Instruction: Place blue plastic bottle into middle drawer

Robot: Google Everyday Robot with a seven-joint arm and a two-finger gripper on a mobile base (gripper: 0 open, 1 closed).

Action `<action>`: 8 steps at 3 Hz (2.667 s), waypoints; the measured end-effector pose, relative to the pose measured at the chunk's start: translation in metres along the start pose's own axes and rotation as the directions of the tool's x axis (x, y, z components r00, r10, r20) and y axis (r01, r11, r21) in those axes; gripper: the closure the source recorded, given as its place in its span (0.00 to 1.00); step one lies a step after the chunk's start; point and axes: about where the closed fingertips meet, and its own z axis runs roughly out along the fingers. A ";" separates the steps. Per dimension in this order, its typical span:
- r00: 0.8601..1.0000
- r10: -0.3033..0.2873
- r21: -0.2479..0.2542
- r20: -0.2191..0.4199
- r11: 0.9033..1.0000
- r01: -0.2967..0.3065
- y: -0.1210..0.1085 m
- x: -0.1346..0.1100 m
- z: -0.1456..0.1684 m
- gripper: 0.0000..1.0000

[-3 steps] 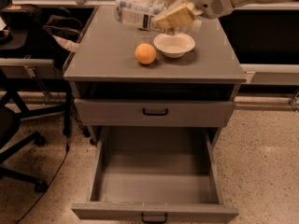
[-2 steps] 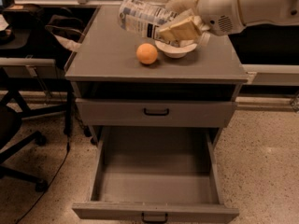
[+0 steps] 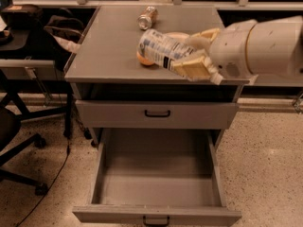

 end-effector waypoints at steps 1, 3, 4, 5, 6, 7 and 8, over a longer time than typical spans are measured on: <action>0.999 0.041 -0.010 -0.023 0.999 -0.041 0.016 0.027 0.015 1.00; 0.991 0.097 -0.071 -0.088 0.992 -0.104 0.045 0.075 0.056 1.00; 0.985 0.121 -0.108 -0.126 0.985 -0.135 0.058 0.098 0.075 1.00; 0.985 0.115 -0.110 -0.125 0.986 -0.129 0.064 0.101 0.077 1.00; 0.959 0.212 -0.079 -0.187 0.970 -0.230 0.084 0.150 0.081 1.00; 0.933 0.280 -0.056 -0.226 0.952 -0.300 0.100 0.188 0.081 1.00; 0.908 0.328 -0.028 -0.261 0.937 -0.347 0.116 0.228 0.086 1.00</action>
Offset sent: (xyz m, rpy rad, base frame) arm 0.0053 0.0112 -0.1168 0.0087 0.1702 -0.0248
